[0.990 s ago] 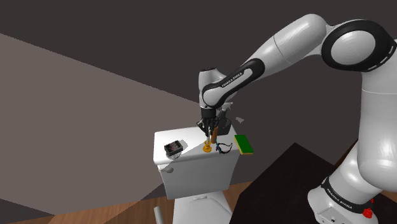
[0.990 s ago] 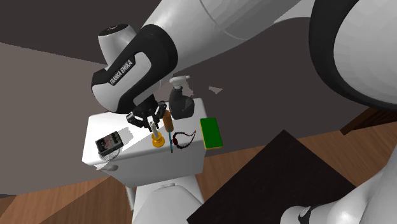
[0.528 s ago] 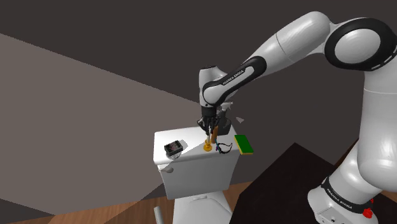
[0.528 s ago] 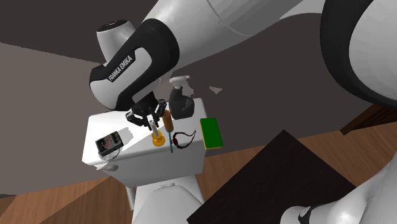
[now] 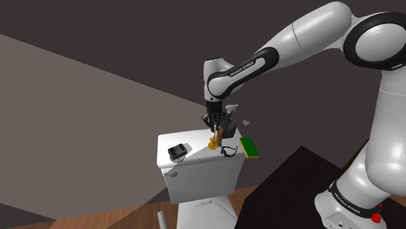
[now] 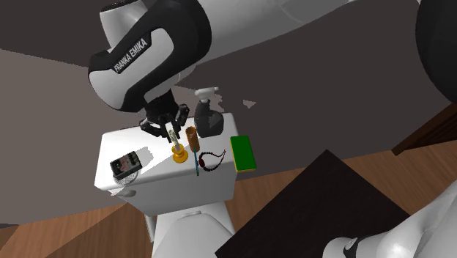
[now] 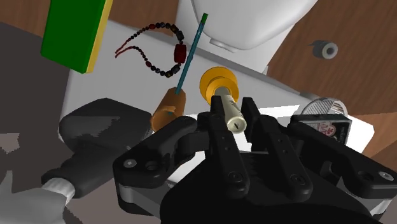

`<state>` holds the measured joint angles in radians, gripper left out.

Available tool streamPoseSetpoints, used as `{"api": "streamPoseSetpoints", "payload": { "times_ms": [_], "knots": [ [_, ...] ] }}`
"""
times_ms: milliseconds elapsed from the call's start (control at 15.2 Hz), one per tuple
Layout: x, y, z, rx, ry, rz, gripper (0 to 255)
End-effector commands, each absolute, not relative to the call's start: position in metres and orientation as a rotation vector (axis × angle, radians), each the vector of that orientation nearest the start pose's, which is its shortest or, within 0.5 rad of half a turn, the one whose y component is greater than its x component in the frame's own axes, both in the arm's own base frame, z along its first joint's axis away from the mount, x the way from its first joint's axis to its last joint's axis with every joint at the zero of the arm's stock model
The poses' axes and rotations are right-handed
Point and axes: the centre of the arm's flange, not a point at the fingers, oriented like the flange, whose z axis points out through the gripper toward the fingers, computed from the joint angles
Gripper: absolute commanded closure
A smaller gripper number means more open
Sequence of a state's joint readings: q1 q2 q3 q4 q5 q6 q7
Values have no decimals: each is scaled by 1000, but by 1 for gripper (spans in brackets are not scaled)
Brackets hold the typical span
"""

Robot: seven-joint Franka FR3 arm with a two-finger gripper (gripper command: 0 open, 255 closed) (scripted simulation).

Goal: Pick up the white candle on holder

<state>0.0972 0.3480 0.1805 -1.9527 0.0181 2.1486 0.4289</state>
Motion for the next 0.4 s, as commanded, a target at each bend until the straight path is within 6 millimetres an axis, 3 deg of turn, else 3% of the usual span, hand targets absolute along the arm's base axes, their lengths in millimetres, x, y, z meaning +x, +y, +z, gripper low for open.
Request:
{"api": "streamPoseSetpoints", "payload": {
  "times_ms": [0,330],
  "knots": [
    [575,162,302,-3099,261,257,255],
    [575,162,319,-3099,261,257,255]
  ]
}}
